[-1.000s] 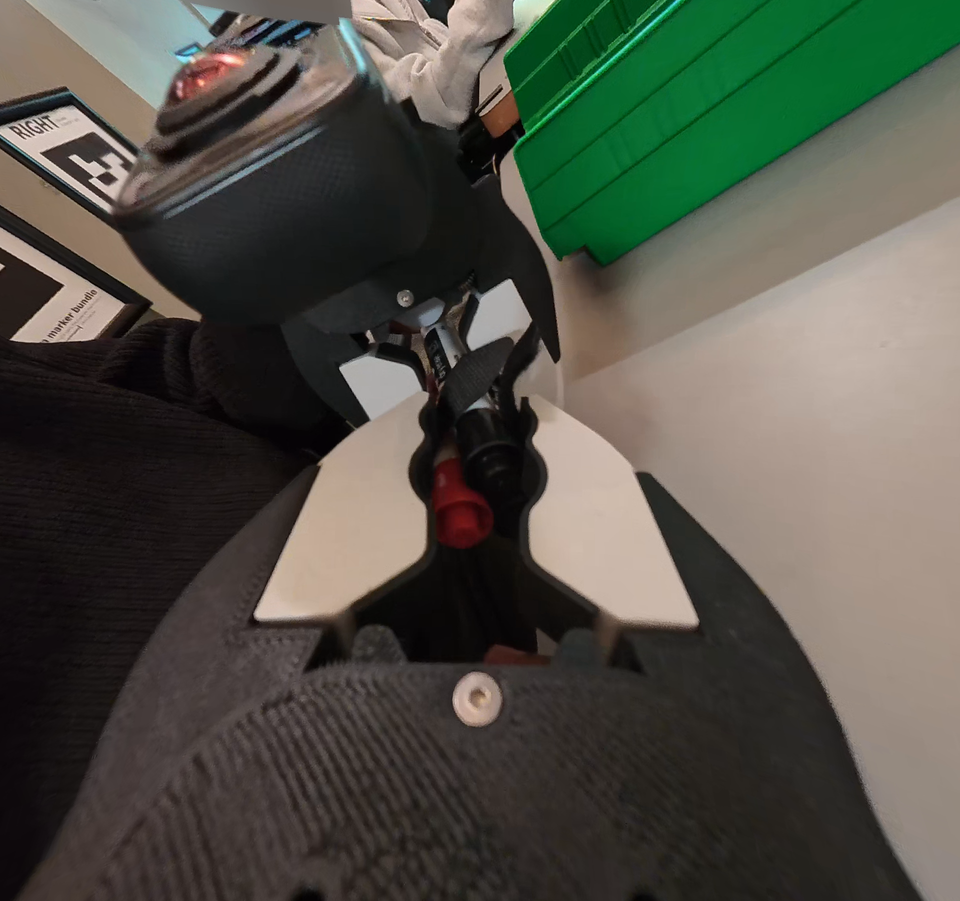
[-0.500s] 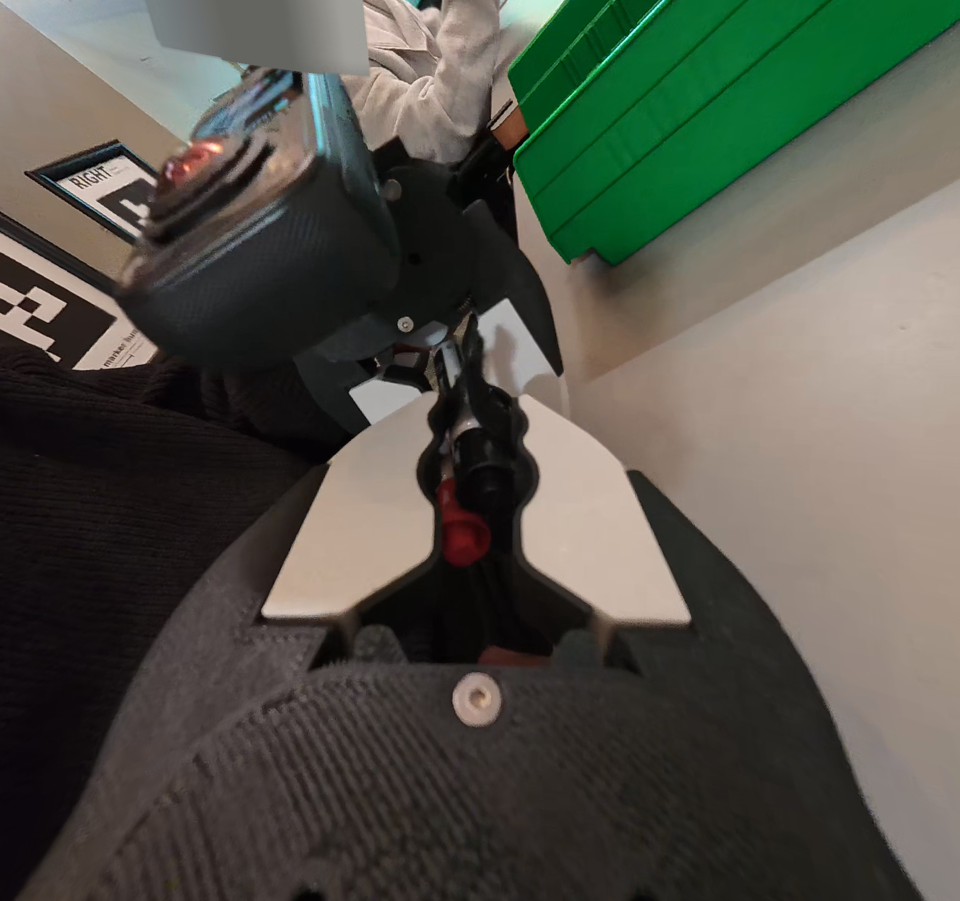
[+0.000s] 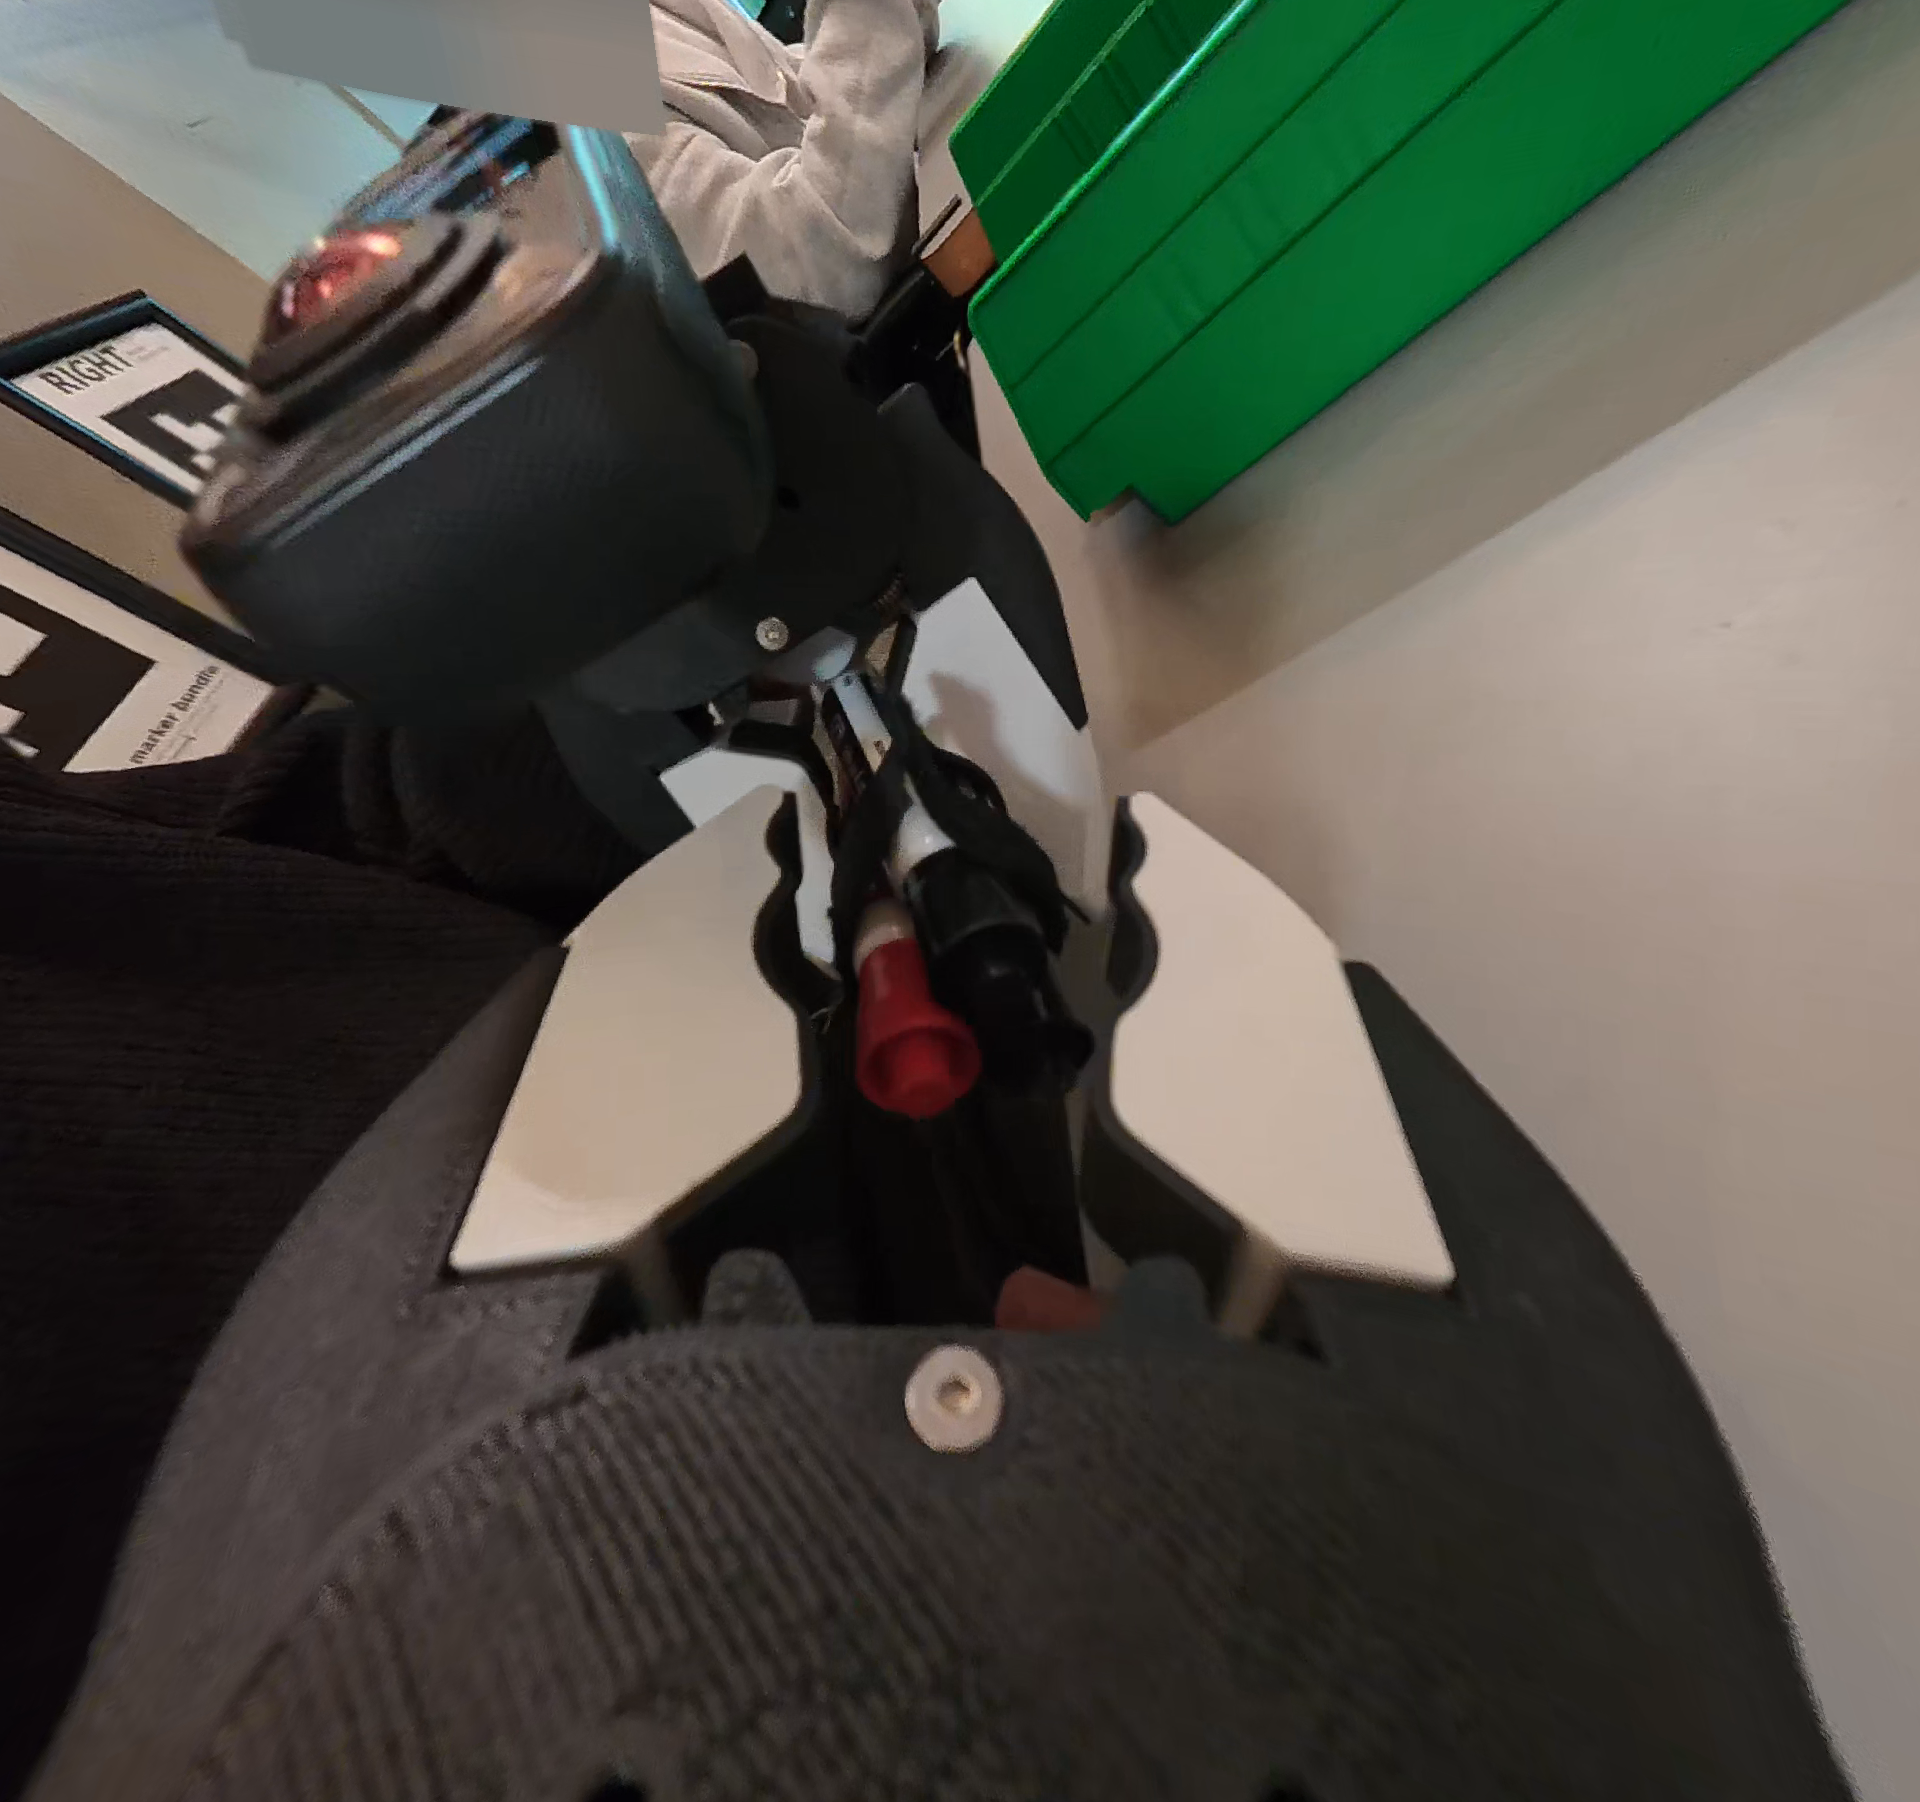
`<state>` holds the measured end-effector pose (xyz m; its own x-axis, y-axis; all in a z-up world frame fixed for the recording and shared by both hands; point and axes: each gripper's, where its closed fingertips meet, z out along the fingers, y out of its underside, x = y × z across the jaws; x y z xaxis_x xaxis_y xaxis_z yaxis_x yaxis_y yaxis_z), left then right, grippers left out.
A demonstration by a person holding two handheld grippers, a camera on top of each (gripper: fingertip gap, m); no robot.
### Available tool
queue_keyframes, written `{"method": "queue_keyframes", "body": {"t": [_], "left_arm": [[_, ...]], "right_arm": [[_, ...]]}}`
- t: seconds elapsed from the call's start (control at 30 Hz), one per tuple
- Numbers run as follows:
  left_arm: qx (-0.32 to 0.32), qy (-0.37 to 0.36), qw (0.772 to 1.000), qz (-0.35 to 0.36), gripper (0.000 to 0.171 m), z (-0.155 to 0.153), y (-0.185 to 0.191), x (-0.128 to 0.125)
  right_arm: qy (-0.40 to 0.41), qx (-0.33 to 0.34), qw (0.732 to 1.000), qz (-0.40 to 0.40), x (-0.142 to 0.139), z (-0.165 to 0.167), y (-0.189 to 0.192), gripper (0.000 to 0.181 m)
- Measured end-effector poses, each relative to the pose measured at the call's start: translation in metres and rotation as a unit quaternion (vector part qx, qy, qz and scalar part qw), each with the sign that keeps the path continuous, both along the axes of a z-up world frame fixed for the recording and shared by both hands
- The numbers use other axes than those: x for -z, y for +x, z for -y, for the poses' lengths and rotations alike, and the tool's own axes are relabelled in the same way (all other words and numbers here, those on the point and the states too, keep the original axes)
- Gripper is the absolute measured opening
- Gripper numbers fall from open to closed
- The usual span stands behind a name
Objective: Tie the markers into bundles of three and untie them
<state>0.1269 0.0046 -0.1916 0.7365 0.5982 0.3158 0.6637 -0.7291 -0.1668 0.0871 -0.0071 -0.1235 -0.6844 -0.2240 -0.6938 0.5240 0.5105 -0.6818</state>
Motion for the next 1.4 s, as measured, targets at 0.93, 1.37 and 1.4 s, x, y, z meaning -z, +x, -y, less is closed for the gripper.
{"method": "queue_keyframes", "body": {"t": [0.93,1.37,1.4], "left_arm": [[-0.006,0.008,1.000,-0.002,0.042,0.001,-0.001,-0.002],[-0.006,0.011,1.000,-0.003,0.039,-0.002,-0.001,-0.003],[-0.006,0.012,1.000,-0.002,0.042,-0.002,-0.001,-0.003]], "right_arm": [[-0.013,-0.007,1.000,-0.008,-0.005,0.002,0.007,0.028],[-0.026,-0.017,0.999,0.018,-0.010,0.001,0.007,0.025],[-0.029,-0.018,0.999,0.019,-0.010,0.001,0.007,0.025]]}}
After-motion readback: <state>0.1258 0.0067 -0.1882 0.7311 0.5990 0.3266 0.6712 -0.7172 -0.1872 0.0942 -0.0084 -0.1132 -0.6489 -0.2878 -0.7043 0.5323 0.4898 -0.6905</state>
